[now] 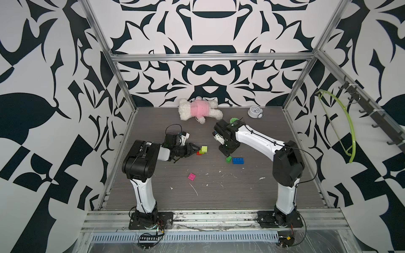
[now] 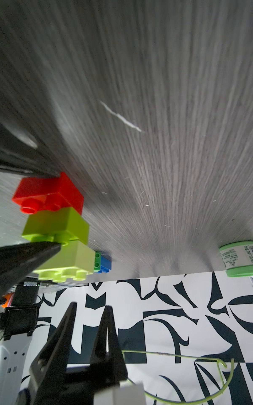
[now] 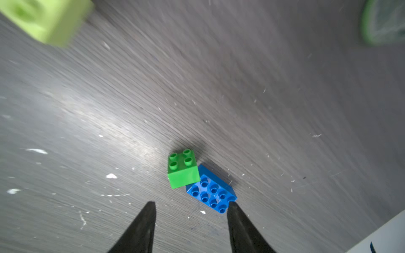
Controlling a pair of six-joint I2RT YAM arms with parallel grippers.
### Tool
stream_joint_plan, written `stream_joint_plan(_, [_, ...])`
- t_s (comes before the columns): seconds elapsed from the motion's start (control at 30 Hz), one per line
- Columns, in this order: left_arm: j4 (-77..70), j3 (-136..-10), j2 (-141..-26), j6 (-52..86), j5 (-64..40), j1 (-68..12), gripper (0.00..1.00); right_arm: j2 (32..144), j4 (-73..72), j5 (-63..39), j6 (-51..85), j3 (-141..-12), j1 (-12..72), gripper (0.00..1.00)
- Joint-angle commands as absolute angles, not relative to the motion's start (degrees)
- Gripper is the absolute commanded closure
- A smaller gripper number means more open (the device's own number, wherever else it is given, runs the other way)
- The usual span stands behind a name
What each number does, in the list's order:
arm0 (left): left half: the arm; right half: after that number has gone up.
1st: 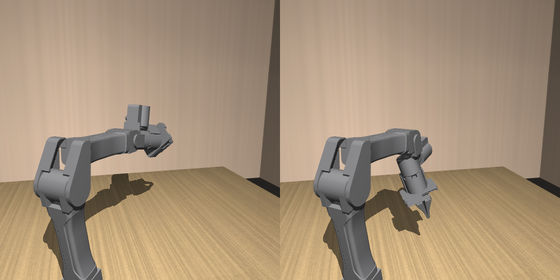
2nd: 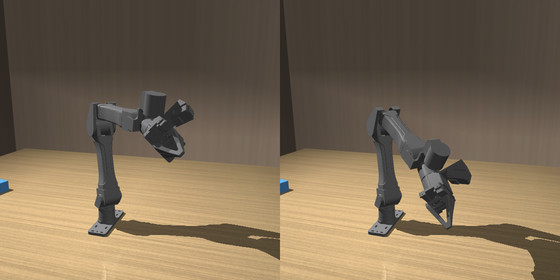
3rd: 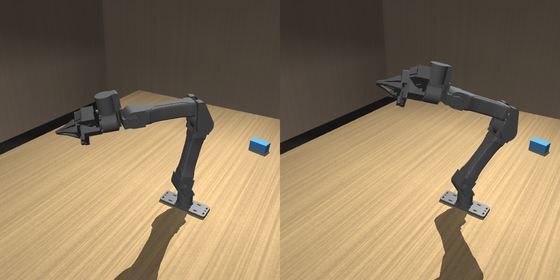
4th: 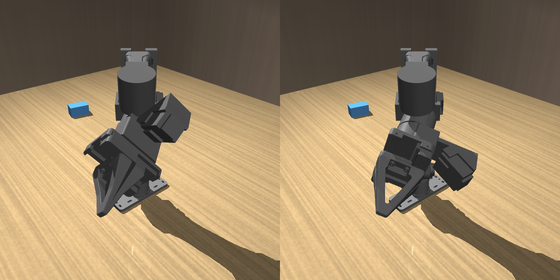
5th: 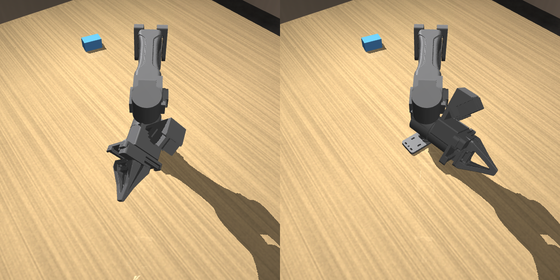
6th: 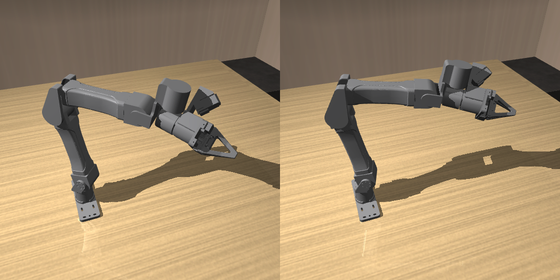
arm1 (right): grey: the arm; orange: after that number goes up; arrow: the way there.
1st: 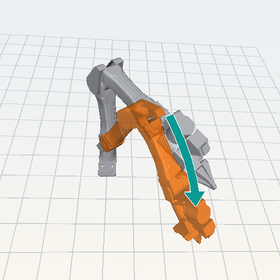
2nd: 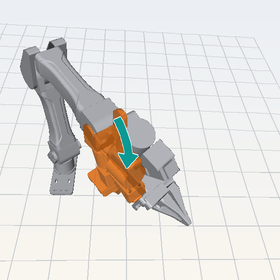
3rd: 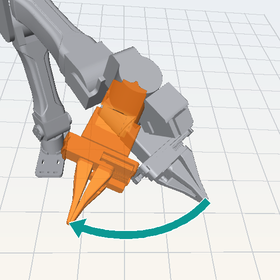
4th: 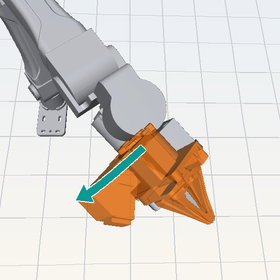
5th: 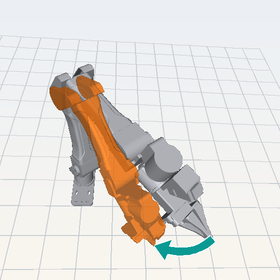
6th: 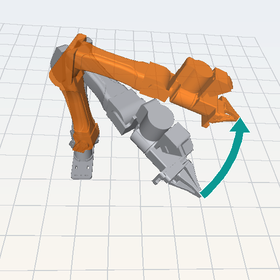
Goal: Assemble the letter y with lego
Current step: Pick up the lego brick from the center of the board.
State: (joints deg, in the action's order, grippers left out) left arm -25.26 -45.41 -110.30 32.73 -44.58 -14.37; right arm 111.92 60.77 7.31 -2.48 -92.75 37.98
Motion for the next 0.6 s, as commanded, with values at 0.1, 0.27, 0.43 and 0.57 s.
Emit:
stream_joint_plan(0.1, [-11.59, -42.71, -114.25, 31.01, -34.59, -14.33, 0.49, 115.06, 65.88, 4.49, -0.35, -96.14, 37.57, 0.42])
stream_joint_plan(0.27, [-11.59, -42.71, -114.24, 31.02, -34.63, -14.27, 0.49, 117.04, 65.26, 2.89, -0.61, -96.13, 36.94, 0.42])
stream_joint_plan(0.43, [-11.56, -42.72, -114.43, 31.03, -34.63, -14.27, 0.49, 118.07, 63.95, 2.33, -0.97, -95.54, 36.31, 0.47])
stream_joint_plan(0.57, [-11.59, -42.71, -114.27, 31.03, -34.57, -14.31, 0.49, 118.9, 63.52, 2.05, -1.32, -95.5, 36.07, 0.53])
